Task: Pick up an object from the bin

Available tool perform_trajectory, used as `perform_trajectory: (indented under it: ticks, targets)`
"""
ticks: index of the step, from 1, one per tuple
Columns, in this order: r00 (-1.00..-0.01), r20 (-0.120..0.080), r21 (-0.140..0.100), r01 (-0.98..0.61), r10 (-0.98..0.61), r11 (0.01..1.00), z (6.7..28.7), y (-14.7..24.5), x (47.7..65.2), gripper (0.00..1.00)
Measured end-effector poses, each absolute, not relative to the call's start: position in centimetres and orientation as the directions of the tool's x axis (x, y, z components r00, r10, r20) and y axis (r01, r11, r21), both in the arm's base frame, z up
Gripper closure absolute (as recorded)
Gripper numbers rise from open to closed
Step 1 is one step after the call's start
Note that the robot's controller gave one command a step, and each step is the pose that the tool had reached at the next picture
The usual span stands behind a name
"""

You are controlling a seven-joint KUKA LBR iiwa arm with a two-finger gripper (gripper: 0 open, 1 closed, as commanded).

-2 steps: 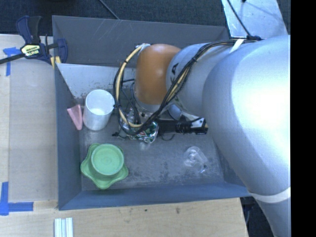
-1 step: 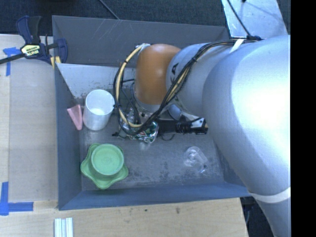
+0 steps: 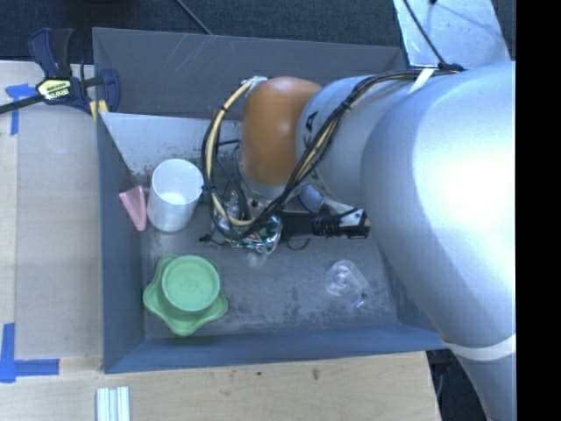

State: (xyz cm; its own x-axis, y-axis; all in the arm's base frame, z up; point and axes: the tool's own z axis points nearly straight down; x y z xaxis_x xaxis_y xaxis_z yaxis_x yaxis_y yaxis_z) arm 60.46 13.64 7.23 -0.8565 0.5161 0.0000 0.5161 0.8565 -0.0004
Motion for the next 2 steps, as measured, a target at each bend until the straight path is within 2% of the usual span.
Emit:
perform_trajectory:
  ticks: [2]
  targets:
    - [-0.856,0.0,0.0,0.517,0.517,0.856,9.0,13.6,60.5,1.0]
